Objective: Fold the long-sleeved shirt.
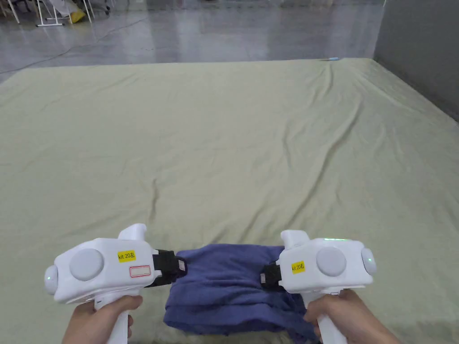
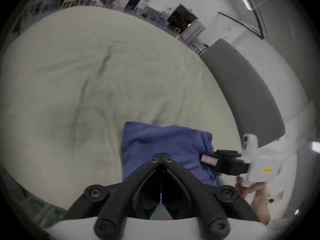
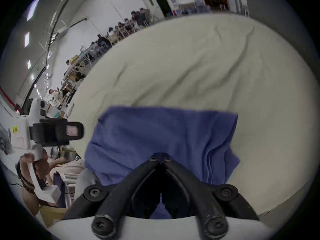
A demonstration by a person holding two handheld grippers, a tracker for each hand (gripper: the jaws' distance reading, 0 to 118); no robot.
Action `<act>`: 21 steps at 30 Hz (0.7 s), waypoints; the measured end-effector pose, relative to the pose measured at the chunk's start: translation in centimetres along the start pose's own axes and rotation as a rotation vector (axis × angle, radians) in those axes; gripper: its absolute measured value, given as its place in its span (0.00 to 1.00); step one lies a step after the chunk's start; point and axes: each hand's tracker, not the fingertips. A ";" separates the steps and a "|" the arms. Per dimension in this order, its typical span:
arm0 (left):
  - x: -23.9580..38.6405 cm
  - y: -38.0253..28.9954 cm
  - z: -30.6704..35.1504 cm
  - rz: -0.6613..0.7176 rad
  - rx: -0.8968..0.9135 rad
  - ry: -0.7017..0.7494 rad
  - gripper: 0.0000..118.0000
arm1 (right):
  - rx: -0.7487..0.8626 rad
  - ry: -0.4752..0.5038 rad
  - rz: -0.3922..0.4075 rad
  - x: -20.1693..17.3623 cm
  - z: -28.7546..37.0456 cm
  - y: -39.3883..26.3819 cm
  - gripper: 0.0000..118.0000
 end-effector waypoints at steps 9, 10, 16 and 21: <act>-3.1 -0.1 -2.2 0.034 -0.041 -0.050 0.84 | 0.019 0.023 -0.030 2.5 0.0 0.0 0.00; -3.6 0.0 -2.9 0.081 -0.065 -0.096 0.84 | 0.021 0.020 -0.024 2.1 0.0 -0.1 0.00; -5.0 -0.3 -6.8 0.229 -0.079 -0.247 0.80 | 0.032 0.025 -0.034 2.3 -0.2 -0.3 0.00; -4.3 -0.9 -7.5 0.192 -0.071 -0.233 0.02 | 0.040 0.021 -0.033 2.1 -0.3 -0.4 0.00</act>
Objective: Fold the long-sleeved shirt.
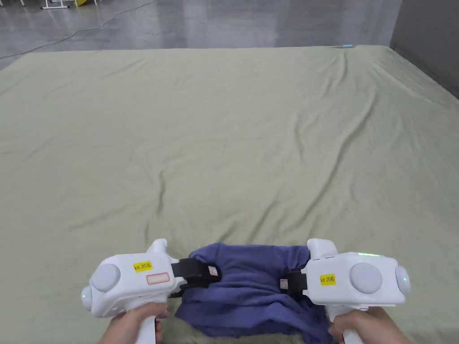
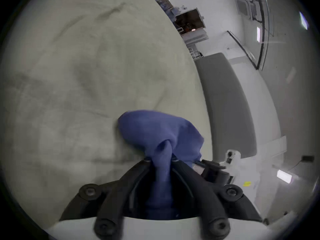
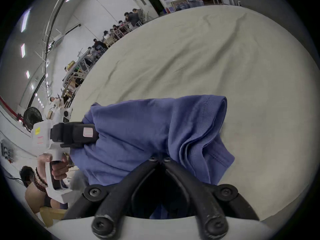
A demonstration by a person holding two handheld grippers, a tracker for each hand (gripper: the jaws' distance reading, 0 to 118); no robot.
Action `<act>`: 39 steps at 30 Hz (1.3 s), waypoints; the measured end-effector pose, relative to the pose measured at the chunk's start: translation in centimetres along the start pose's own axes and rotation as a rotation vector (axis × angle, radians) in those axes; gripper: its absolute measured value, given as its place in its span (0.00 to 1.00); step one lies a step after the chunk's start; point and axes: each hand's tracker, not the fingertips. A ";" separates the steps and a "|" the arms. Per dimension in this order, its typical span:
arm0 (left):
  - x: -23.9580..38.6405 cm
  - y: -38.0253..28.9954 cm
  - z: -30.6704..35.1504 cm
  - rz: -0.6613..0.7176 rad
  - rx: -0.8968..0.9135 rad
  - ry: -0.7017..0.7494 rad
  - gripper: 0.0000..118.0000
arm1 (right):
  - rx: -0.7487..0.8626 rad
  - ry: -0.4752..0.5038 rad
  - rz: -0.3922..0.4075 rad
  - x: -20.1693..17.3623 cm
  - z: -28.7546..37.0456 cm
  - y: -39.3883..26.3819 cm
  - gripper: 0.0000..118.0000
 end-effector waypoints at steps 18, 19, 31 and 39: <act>-8.2 9.8 22.8 -0.135 0.240 0.070 0.02 | 0.324 -0.030 0.391 -25.6 -4.9 7.9 0.00; -9.9 10.3 25.8 -0.143 0.268 0.098 0.02 | 0.352 -0.008 0.444 -28.8 -6.7 8.1 0.00; -24.4 12.1 40.7 0.012 0.409 0.304 0.02 | 0.388 0.217 0.688 -50.0 -26.2 6.3 0.00; -21.1 12.6 40.1 -0.124 0.493 0.509 0.99 | 0.381 0.248 0.719 -46.8 -24.4 6.5 0.00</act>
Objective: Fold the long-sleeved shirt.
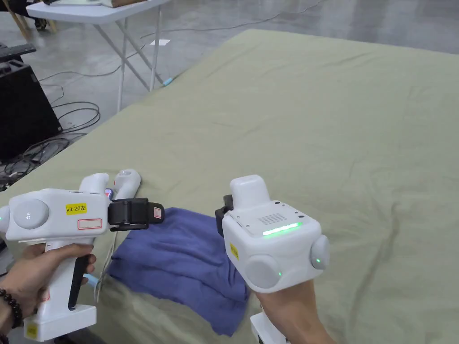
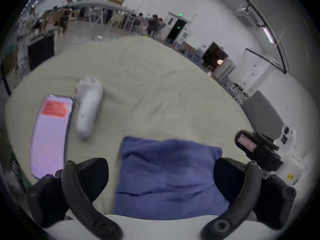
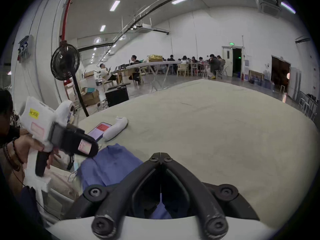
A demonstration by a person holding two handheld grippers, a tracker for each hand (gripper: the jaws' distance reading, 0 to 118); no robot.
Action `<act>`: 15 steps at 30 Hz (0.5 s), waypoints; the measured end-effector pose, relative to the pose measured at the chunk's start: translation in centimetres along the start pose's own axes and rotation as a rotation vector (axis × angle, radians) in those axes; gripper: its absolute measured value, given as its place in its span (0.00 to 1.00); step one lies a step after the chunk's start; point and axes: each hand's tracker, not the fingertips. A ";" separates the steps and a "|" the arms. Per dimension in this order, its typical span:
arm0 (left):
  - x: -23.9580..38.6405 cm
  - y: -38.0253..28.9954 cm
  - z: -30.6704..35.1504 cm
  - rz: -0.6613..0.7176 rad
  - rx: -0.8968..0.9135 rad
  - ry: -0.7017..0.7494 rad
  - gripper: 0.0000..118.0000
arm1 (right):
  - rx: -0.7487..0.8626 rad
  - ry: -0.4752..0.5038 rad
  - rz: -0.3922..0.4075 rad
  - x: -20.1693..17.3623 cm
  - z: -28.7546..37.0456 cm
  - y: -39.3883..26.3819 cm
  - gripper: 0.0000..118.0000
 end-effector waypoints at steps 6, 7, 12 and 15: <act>9.2 1.1 4.4 -0.154 0.178 0.005 0.53 | 0.128 -0.114 0.007 4.3 10.7 3.2 0.00; 11.2 0.9 5.1 -0.200 0.221 -0.010 0.21 | 0.153 -0.137 0.012 5.1 12.4 3.6 0.00; 26.1 -1.7 7.7 -0.437 0.424 0.000 0.00 | 0.280 -0.350 0.024 10.5 25.0 6.2 0.00; 34.0 -3.8 8.5 -0.555 0.529 0.024 0.00 | 0.328 -0.476 0.005 13.3 32.6 6.6 0.00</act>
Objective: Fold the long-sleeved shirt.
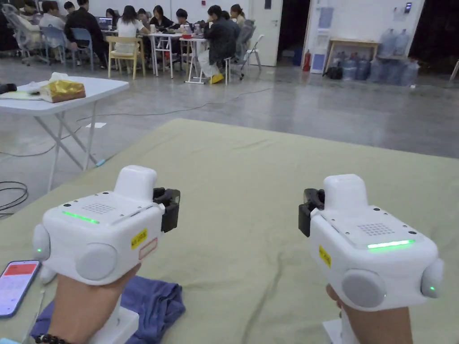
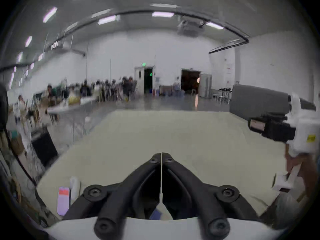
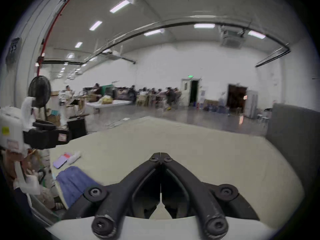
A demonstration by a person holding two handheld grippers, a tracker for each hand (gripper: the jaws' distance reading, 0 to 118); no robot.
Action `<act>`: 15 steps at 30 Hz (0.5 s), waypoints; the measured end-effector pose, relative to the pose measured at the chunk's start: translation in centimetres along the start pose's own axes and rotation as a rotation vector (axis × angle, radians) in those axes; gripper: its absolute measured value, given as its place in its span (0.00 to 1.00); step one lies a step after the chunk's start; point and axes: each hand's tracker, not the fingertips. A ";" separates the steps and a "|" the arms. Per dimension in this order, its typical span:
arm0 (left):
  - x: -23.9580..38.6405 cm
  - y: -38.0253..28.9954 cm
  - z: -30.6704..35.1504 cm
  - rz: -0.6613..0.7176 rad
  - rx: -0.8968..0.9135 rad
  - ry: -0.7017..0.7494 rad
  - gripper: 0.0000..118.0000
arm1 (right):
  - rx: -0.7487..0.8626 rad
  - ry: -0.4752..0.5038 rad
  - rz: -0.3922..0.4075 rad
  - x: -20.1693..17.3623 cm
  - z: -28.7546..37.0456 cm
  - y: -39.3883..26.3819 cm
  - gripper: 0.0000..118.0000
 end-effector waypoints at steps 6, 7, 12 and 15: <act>12.4 3.7 0.6 -0.044 0.177 0.002 0.00 | 0.098 -0.224 -0.009 9.8 8.4 2.3 0.00; 13.6 4.0 0.4 -0.037 0.187 0.014 0.00 | 0.106 -0.251 -0.007 10.8 9.2 2.5 0.00; 18.5 3.6 -1.0 0.038 0.212 0.026 0.00 | 0.160 -0.356 -0.020 15.6 13.5 0.7 0.00; 20.3 1.5 -0.3 0.067 0.225 -0.002 0.00 | 0.186 -0.355 -0.014 16.7 15.3 -0.8 0.00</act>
